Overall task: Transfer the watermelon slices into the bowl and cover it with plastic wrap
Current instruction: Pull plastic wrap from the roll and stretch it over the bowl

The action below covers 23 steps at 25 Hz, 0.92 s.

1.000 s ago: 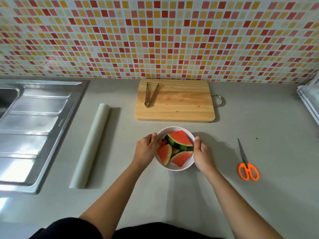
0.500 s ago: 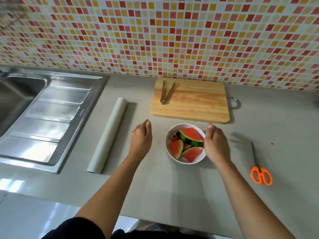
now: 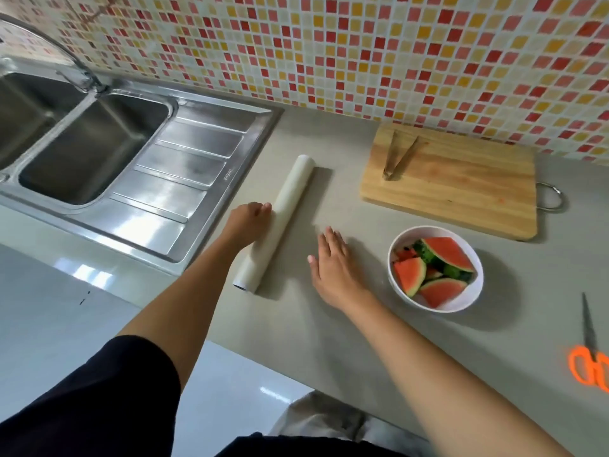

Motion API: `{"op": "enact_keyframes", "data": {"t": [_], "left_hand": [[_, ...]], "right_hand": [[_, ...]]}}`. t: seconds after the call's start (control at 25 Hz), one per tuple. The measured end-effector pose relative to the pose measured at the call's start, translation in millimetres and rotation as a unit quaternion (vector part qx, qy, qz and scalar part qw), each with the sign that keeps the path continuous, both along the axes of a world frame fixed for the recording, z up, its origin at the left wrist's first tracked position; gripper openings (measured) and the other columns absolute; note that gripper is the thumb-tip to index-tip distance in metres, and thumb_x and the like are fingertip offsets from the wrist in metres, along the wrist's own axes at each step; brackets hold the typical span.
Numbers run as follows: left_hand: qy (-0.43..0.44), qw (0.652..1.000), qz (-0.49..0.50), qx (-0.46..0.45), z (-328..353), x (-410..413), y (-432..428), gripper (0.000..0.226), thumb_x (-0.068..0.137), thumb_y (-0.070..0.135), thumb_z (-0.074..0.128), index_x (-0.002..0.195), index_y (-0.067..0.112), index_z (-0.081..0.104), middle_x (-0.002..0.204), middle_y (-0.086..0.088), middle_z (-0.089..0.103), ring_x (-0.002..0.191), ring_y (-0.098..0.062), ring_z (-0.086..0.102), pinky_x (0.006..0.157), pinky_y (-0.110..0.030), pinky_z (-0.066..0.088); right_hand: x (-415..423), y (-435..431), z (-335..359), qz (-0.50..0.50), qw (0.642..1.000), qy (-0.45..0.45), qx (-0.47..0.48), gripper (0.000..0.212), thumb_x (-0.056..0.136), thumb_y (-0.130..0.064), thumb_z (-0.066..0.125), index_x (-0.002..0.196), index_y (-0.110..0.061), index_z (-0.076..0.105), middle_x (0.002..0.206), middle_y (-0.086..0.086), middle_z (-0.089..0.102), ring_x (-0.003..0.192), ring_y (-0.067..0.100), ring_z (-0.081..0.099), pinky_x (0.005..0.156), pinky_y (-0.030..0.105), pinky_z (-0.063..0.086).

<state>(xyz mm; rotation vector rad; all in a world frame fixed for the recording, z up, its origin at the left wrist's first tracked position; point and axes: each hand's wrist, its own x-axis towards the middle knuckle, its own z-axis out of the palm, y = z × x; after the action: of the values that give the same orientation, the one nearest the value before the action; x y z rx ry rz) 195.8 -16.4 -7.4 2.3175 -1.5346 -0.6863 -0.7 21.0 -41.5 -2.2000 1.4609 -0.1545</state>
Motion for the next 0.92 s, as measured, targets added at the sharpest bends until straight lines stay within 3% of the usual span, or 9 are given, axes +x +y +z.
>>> {"op": "enact_keyframes", "data": {"t": [0.08,0.24,0.36,0.48,0.6,0.76,0.84,0.92], "left_hand": [[0.032,0.998,0.002,0.063,-5.7,-1.7,-3.3,0.045,0.099,0.041,0.035,0.103,0.004,0.06,0.1,-0.015,0.058,0.094,-0.028,0.052,0.077,-0.03,0.035],[0.086,0.993,0.027,0.074,-9.7,-1.4,-14.6,0.054,0.095,0.051,0.036,0.116,0.008,0.059,0.114,-0.013,0.058,0.108,-0.029,0.052,0.083,-0.029,0.036],[0.078,0.993,0.001,0.089,-14.1,-0.3,-19.1,0.055,0.091,0.057,0.041,0.105,0.007,0.061,0.104,-0.01,0.059,0.099,-0.028,0.053,0.081,-0.031,0.041],[0.098,0.99,0.003,0.1,-14.3,-0.4,-22.2,0.048,0.089,0.054,0.048,0.089,0.007,0.056,0.091,-0.008,0.053,0.082,-0.025,0.049,0.068,-0.029,0.039],[0.173,0.979,0.014,0.103,-14.6,0.8,-20.1,0.043,0.09,0.05,0.051,0.085,0.007,0.053,0.084,-0.009,0.05,0.074,-0.023,0.046,0.066,-0.029,0.037],[0.324,0.943,0.058,0.053,-4.1,-0.5,-14.3,0.046,0.093,0.041,0.053,0.102,-0.004,0.056,0.091,-0.013,0.056,0.082,-0.025,0.054,0.077,-0.041,0.05],[0.359,0.932,0.053,0.014,9.9,1.3,-16.0,0.038,0.093,0.039,0.053,0.097,0.001,0.057,0.083,-0.007,0.057,0.077,-0.02,0.056,0.074,-0.038,0.052],[0.389,0.92,0.035,-0.027,31.7,3.8,-22.7,0.031,0.093,0.039,0.052,0.089,0.009,0.059,0.074,0.0,0.058,0.067,-0.012,0.06,0.065,-0.031,0.052]], "right_hand": [[0.9,4.9,-21.0,-0.009,0.998,0.061,0.012,0.059,0.098,-0.033,0.029,0.147,-0.006,0.009,0.157,0.013,-0.001,0.144,0.025,-0.004,0.115,0.038,-0.001],[-1.1,11.3,-40.9,-0.018,0.995,0.097,-0.017,0.061,0.097,-0.039,0.026,0.148,-0.012,0.005,0.157,0.008,-0.007,0.144,0.021,-0.009,0.114,0.037,-0.005],[-3.1,14.4,-45.6,-0.022,0.993,0.105,-0.04,0.06,0.097,-0.04,0.021,0.148,-0.015,0.002,0.157,0.005,-0.007,0.143,0.018,-0.01,0.113,0.033,-0.009],[-3.6,15.1,-46.0,-0.028,0.995,0.092,-0.041,0.059,0.097,-0.039,0.02,0.148,-0.015,0.001,0.157,0.004,-0.009,0.143,0.017,-0.012,0.112,0.032,-0.012],[-3.3,14.7,-42.8,-0.024,0.995,0.088,-0.04,0.058,0.098,-0.038,0.021,0.148,-0.015,0.001,0.157,0.004,-0.009,0.143,0.017,-0.012,0.113,0.033,-0.011],[-3.3,13.3,-38.4,-0.016,0.996,0.085,-0.026,0.058,0.098,-0.037,0.023,0.148,-0.015,0.002,0.157,0.004,-0.007,0.143,0.018,-0.01,0.113,0.034,-0.008],[-1.2,7.3,-30.6,-0.026,0.998,0.056,0.015,0.056,0.099,-0.034,0.026,0.147,-0.011,0.011,0.157,0.008,0.001,0.144,0.02,-0.002,0.114,0.033,-0.002],[3.3,-3.2,-11.9,-0.074,0.996,-0.048,0.032,0.046,0.098,-0.028,0.034,0.139,-0.005,0.036,0.149,0.017,0.029,0.138,0.026,0.025,0.111,0.03,0.016]]}}
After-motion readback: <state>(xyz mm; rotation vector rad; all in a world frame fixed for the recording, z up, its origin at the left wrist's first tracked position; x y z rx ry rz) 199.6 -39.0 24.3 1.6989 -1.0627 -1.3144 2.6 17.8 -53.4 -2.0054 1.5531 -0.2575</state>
